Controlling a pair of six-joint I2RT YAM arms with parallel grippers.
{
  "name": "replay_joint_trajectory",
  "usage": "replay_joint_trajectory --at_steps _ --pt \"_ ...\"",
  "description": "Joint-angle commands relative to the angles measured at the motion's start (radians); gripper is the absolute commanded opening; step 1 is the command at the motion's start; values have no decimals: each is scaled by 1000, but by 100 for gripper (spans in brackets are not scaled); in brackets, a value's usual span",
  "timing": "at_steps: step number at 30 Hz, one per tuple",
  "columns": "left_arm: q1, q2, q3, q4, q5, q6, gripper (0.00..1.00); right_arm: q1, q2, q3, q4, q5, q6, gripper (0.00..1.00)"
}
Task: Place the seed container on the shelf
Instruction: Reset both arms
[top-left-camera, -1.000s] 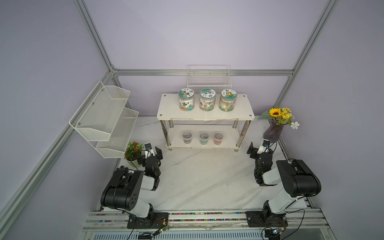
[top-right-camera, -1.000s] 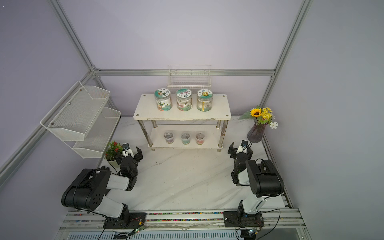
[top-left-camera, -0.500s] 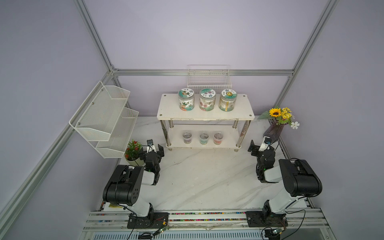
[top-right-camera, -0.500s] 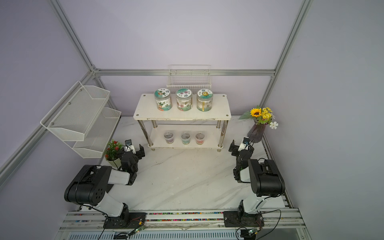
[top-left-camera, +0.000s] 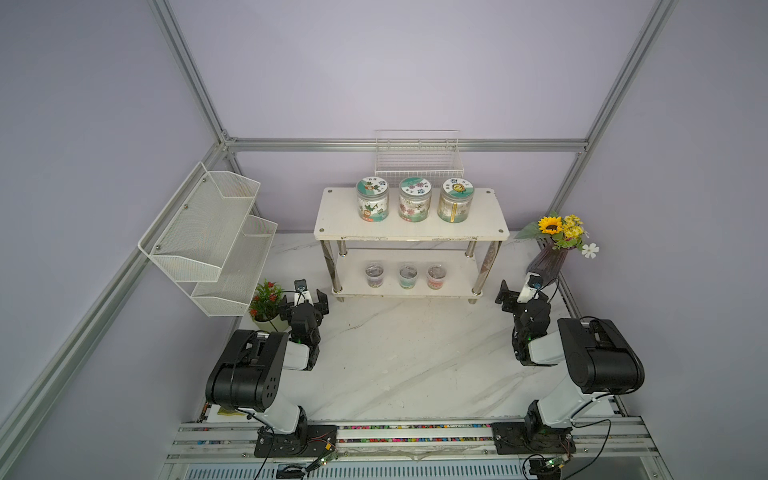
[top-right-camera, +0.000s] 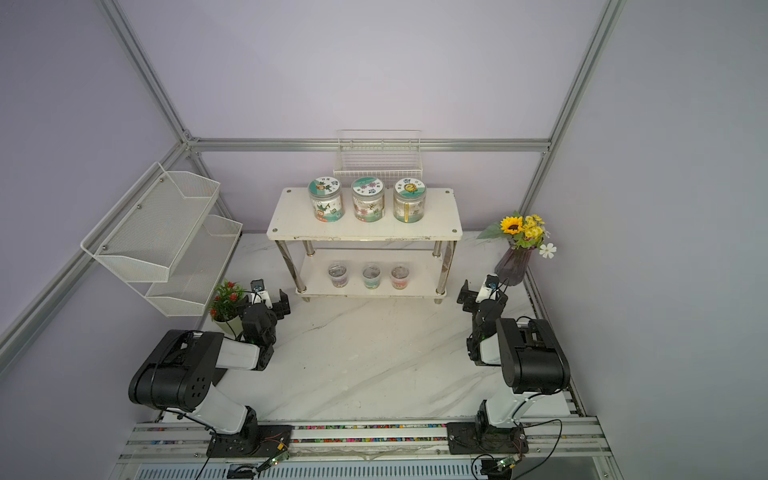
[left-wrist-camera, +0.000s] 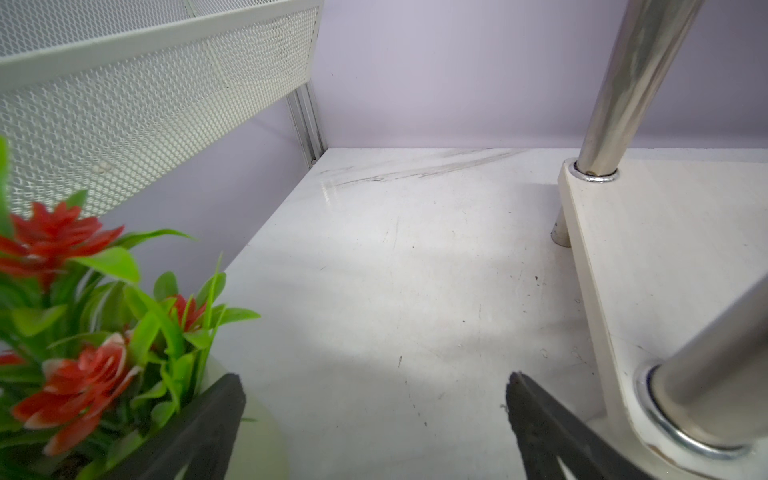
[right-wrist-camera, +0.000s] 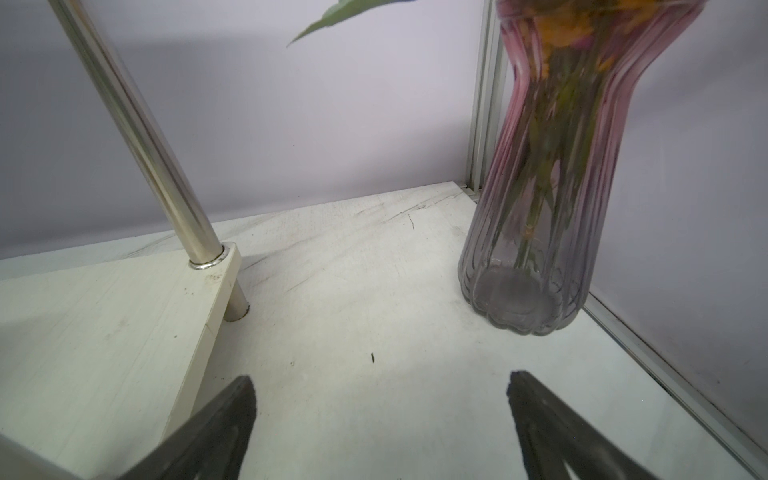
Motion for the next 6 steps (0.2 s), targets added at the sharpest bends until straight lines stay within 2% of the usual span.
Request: replay_joint_trajectory --at_steps 1,6 --pt "7 -5 12 13 7 -9 100 -2 -12 7 -5 -5 4 97" --pt "8 -5 11 14 6 -9 100 -3 -18 2 -6 -4 0 97"
